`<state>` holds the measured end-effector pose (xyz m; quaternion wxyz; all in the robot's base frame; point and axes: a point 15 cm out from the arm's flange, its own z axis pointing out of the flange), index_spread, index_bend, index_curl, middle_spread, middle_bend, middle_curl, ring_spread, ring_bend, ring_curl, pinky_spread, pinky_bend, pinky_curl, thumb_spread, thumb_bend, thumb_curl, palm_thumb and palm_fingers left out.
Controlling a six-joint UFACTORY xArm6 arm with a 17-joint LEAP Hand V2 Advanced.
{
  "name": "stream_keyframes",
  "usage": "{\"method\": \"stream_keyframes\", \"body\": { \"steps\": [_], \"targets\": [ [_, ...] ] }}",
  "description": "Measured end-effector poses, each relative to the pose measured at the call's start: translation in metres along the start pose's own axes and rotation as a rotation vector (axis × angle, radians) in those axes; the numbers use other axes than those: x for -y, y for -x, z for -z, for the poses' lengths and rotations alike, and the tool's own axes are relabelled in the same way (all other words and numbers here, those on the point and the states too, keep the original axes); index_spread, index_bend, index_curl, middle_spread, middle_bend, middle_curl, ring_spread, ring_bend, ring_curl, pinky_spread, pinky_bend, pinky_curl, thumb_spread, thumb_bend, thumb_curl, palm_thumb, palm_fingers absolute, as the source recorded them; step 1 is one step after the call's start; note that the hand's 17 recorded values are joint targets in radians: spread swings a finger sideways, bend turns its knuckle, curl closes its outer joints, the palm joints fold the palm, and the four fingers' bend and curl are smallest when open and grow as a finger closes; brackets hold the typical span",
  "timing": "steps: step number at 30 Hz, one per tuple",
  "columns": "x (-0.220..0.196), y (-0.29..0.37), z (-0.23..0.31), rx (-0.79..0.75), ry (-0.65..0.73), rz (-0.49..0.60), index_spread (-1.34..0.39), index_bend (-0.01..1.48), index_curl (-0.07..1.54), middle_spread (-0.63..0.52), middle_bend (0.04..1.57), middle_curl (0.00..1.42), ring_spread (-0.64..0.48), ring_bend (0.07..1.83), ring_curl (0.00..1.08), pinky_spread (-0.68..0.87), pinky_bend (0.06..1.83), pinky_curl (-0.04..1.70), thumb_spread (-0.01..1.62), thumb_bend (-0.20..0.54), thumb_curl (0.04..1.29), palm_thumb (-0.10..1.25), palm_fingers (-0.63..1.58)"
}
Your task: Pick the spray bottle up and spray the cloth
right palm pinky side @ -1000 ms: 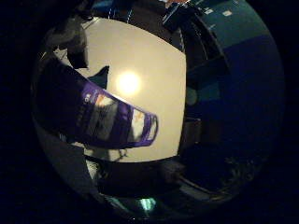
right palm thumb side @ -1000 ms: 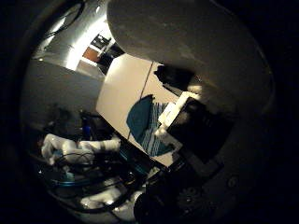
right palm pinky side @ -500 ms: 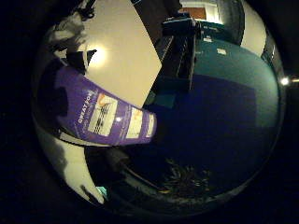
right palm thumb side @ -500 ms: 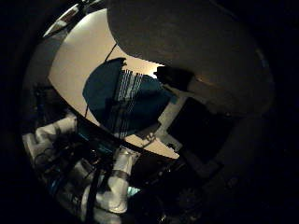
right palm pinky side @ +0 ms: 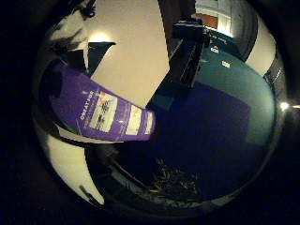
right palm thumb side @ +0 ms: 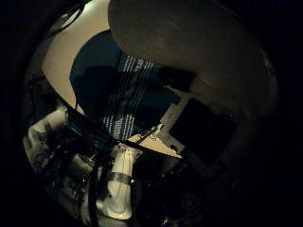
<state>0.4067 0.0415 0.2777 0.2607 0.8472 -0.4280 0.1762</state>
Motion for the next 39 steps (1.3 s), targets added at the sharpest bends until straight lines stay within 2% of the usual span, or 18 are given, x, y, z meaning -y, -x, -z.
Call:
{"method": "stream_keyframes", "body": {
  "steps": [9,15,19,28,39],
  "targets": [
    [-0.007,-0.001,0.002,0.008,-0.011,-0.011,-0.21,1.16,0.84,-0.13,1.38,0.77,-0.23,1.34,0.83,-0.19,1.4,0.82,1.0,-0.015,0.57,1.09,1.13],
    [-0.021,-0.014,0.008,0.071,-0.039,-0.087,-0.21,1.15,0.84,-0.13,1.39,0.76,-0.23,1.34,0.83,-0.19,1.39,0.82,1.0,-0.013,0.57,1.1,1.12],
    [-0.013,-0.006,0.028,0.194,-0.128,-0.149,-0.21,1.15,0.85,-0.13,1.39,0.76,-0.23,1.34,0.83,-0.19,1.39,0.83,1.0,-0.013,0.58,1.11,1.13],
    [0.031,0.006,0.122,0.424,-0.434,-0.227,-0.21,1.15,0.85,-0.13,1.39,0.76,-0.23,1.34,0.84,-0.19,1.39,0.83,0.99,-0.014,0.59,1.13,1.13],
    [0.08,0.051,0.225,0.887,-0.679,-0.338,-0.21,1.14,0.85,-0.13,1.39,0.76,-0.23,1.34,0.84,-0.19,1.38,0.83,0.98,-0.013,0.61,1.13,1.13]
  ]
}}
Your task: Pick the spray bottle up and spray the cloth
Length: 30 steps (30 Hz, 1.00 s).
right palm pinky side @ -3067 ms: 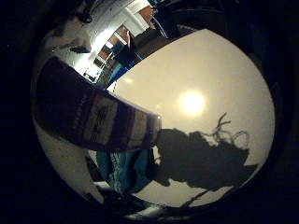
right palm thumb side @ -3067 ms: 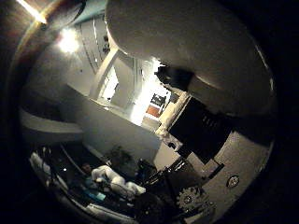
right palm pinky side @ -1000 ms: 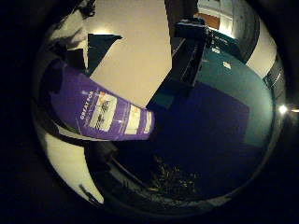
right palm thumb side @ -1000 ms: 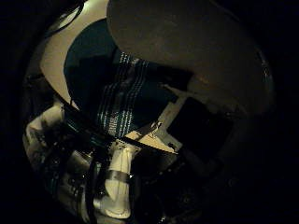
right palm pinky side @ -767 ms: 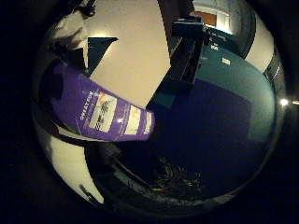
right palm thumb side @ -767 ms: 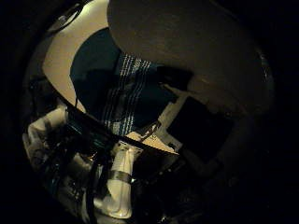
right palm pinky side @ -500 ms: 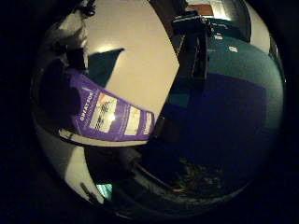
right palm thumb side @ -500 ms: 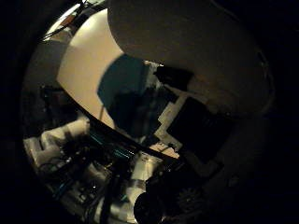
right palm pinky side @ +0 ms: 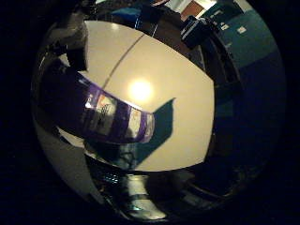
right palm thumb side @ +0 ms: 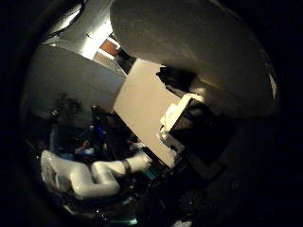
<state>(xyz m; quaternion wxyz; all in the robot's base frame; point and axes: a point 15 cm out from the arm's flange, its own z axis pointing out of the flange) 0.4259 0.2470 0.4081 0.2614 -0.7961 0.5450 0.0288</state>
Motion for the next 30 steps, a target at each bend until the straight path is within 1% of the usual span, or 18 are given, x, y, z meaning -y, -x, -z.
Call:
{"method": "stream_keyframes", "body": {
  "steps": [5,8,13,20,26,30],
  "targets": [
    [0.02,0.03,0.0,0.171,-0.081,-0.04,-0.21,1.14,0.85,-0.13,1.39,0.76,-0.23,1.33,0.84,-0.19,1.38,0.84,0.97,-0.014,0.62,1.13,1.13],
    [0.027,0.041,-0.001,0.253,-0.103,-0.059,-0.21,1.14,0.85,-0.13,1.39,0.76,-0.23,1.33,0.84,-0.19,1.38,0.84,0.97,-0.01,0.63,1.13,1.13],
    [0.041,0.051,-0.002,0.363,-0.161,-0.06,-0.21,1.14,0.86,-0.13,1.39,0.75,-0.23,1.33,0.84,-0.19,1.38,0.84,0.96,-0.013,0.63,1.14,1.13],
    [0.016,0.041,-0.049,0.463,-0.162,-0.107,-0.21,1.13,0.85,-0.12,1.39,0.75,-0.23,1.34,0.84,-0.19,1.38,0.85,0.96,-0.014,0.64,1.13,1.13],
    [0.002,0.04,-0.076,0.547,-0.184,-0.118,-0.21,1.13,0.85,-0.12,1.39,0.74,-0.23,1.34,0.83,-0.2,1.38,0.85,0.96,-0.014,0.65,1.13,1.13],
    [-0.002,0.038,-0.091,0.584,-0.209,-0.1,-0.21,1.13,0.85,-0.11,1.39,0.74,-0.23,1.34,0.83,-0.2,1.38,0.85,0.96,-0.014,0.65,1.13,1.13]
  ]
}}
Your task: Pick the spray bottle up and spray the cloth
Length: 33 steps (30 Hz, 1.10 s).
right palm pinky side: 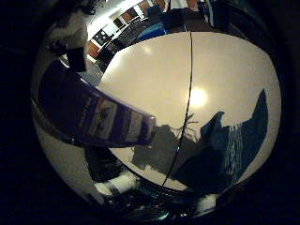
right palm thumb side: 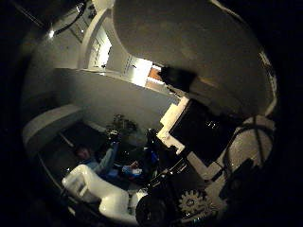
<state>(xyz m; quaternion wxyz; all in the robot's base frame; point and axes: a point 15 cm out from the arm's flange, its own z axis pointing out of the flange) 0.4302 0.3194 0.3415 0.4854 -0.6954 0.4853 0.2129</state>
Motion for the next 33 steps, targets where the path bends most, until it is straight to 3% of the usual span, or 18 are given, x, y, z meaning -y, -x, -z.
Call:
{"method": "stream_keyframes", "body": {
  "steps": [9,14,25,29,33],
  "targets": [
    [0.0,-0.027,-0.022,0.064,-0.06,0.069,-0.21,1.13,0.85,-0.11,1.39,0.74,-0.22,1.34,0.83,-0.2,1.37,0.85,0.96,-0.017,0.66,1.12,1.13],
    [-0.022,-0.037,-0.043,0.122,-0.001,0.108,-0.21,1.13,0.85,-0.11,1.39,0.74,-0.21,1.34,0.83,-0.19,1.37,0.84,0.96,-0.021,0.66,1.08,1.13],
    [-0.041,-0.069,-0.066,0.122,0.05,0.089,-0.22,1.12,0.85,-0.12,1.38,0.73,-0.21,1.33,0.81,-0.2,1.36,0.83,0.99,-0.02,0.62,1.05,1.13],
    [-0.046,-0.066,-0.068,0.139,0.069,0.095,-0.23,1.03,0.83,-0.13,1.3,0.71,-0.21,1.3,0.76,-0.23,1.33,0.77,0.96,-0.027,0.59,1.0,1.12],
    [-0.052,-0.06,-0.07,0.163,0.091,0.102,-0.27,0.8,0.8,-0.14,1.2,0.67,-0.19,1.24,0.69,-0.29,1.28,0.69,0.91,-0.031,0.58,0.95,1.06]
  ]
}}
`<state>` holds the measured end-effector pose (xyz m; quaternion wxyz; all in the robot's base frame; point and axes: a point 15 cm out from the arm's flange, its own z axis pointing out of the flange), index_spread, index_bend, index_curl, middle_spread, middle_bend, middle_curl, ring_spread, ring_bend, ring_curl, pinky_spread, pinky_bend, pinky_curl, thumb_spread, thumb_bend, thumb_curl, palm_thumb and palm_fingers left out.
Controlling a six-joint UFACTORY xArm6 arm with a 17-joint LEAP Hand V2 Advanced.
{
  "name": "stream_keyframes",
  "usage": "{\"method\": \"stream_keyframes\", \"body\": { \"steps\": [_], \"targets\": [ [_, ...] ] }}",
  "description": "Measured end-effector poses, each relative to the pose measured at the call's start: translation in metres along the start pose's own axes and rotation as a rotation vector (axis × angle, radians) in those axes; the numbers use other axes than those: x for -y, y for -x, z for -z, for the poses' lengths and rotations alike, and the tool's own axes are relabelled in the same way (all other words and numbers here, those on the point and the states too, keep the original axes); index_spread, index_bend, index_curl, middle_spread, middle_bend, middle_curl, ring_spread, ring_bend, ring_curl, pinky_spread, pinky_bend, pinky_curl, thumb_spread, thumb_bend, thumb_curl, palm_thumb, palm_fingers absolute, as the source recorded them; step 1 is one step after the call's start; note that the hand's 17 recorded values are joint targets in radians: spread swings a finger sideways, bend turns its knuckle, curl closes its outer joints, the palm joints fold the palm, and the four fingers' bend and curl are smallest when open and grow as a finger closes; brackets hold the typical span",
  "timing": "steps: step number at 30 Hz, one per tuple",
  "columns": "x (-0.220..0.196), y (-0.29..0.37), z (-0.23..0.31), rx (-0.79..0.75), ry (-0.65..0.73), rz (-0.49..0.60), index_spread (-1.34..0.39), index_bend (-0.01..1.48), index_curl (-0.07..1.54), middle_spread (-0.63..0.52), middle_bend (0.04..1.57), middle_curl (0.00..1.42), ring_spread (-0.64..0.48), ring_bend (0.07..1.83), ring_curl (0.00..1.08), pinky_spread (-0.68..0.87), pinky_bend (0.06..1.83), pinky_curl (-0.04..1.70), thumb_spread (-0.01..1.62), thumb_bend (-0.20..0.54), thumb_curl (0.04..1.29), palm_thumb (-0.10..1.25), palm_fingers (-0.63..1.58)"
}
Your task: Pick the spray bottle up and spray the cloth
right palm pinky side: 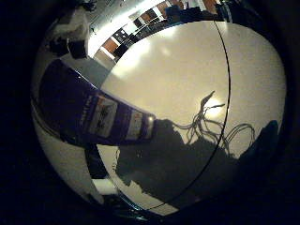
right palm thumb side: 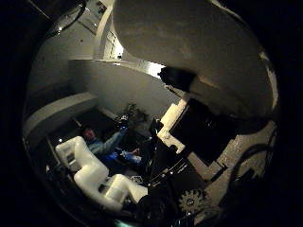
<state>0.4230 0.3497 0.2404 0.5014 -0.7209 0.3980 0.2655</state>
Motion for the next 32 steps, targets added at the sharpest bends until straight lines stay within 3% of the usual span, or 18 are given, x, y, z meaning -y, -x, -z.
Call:
{"method": "stream_keyframes", "body": {
  "steps": [6,10,18,32],
  "targets": [
    [-0.019,-0.005,0.0,-0.024,0.094,0.048,-0.34,0.34,0.75,-0.22,0.96,0.65,-0.21,1.21,0.62,-0.38,1.34,0.62,0.78,-0.034,0.59,0.89,0.83],
    [-0.024,-0.008,0.001,-0.036,0.116,0.058,-0.41,0.18,0.7,-0.23,0.8,0.63,-0.2,1.21,0.59,-0.43,1.32,0.6,0.82,-0.026,0.57,0.89,0.7],
    [-0.029,-0.009,0.001,-0.042,0.14,0.068,-0.46,0.21,0.62,-0.17,0.47,0.53,-0.21,1.05,0.51,-0.34,1.21,0.54,0.91,-0.031,0.49,0.83,0.37],
    [-0.038,-0.026,0.02,-0.102,0.209,0.052,-0.4,0.22,0.48,-0.08,0.33,0.42,-0.11,0.75,0.37,0.09,0.99,0.37,0.92,-0.028,0.42,0.79,0.18]
  ]
}}
